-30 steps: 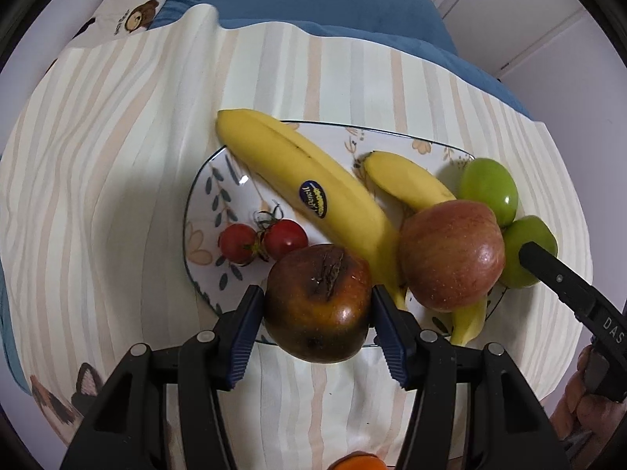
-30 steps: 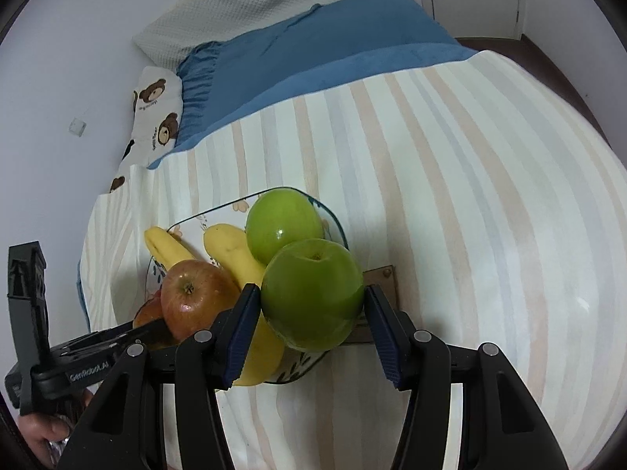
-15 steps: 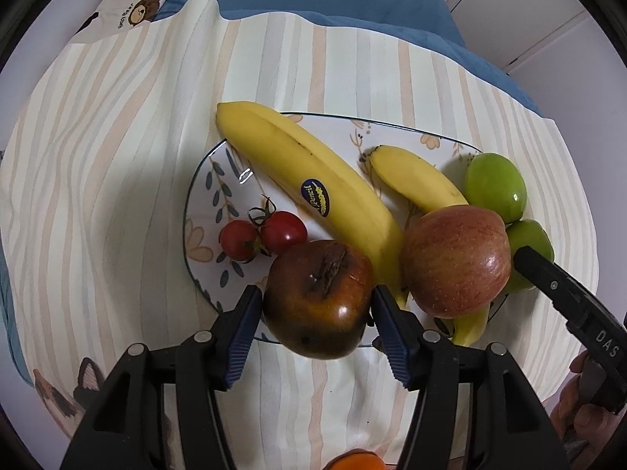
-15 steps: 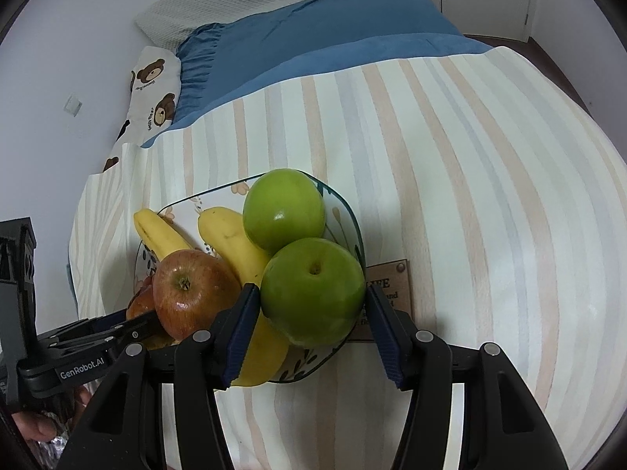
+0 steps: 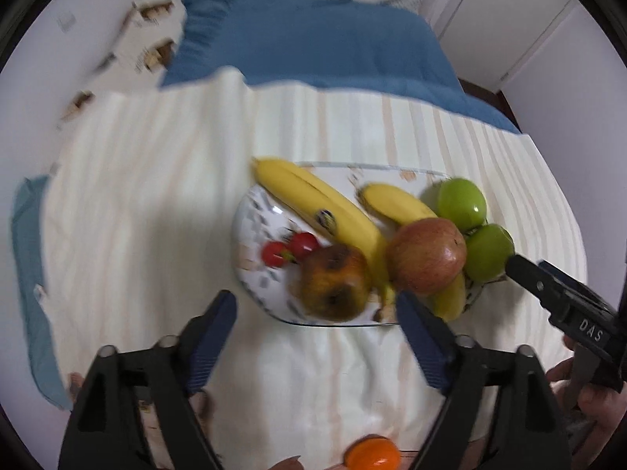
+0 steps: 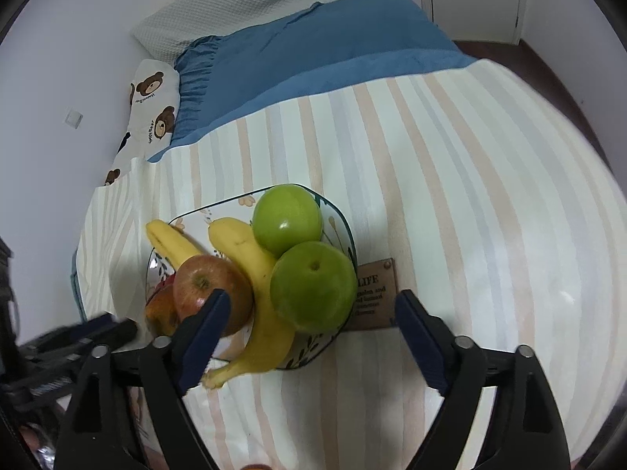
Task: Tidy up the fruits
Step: 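Open both tools to release the apples onto the plate, then grasp an orange with the left tool while the right tool grasps the other orange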
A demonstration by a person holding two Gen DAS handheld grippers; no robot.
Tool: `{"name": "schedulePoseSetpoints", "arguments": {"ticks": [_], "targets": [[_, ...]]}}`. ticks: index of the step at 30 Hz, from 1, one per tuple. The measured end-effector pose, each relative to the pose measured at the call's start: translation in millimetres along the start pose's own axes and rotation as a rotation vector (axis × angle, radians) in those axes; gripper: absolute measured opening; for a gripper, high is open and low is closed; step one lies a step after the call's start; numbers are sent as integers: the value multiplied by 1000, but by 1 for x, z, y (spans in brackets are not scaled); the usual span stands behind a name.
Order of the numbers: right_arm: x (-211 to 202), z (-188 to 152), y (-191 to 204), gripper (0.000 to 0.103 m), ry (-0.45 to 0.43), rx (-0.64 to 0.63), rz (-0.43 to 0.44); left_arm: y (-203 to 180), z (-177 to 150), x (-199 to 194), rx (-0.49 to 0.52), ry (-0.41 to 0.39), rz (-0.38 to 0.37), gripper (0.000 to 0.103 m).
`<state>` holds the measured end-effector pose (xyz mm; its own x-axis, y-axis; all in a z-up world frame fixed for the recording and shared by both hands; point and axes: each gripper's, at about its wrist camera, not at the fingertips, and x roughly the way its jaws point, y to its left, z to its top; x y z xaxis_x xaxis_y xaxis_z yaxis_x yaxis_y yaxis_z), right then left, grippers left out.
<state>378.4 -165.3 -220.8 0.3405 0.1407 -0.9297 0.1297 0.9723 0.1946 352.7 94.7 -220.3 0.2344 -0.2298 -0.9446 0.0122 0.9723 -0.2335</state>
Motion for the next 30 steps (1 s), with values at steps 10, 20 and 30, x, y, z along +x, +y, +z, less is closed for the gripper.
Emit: {"name": "schedulePoseSetpoints", "arguments": {"ticks": [10,20,30], "targets": [[-41,-45,40,100,-64,-128,-121,10,-34,-26,41,-85,162,102],[-102,-80,53,100,-163,-154,-158,-4,-69,-71,39,-188,178,102],[-179,-114,68,100,-292,-168,-142,-14,-104,-123,29,-277,161,102]]}}
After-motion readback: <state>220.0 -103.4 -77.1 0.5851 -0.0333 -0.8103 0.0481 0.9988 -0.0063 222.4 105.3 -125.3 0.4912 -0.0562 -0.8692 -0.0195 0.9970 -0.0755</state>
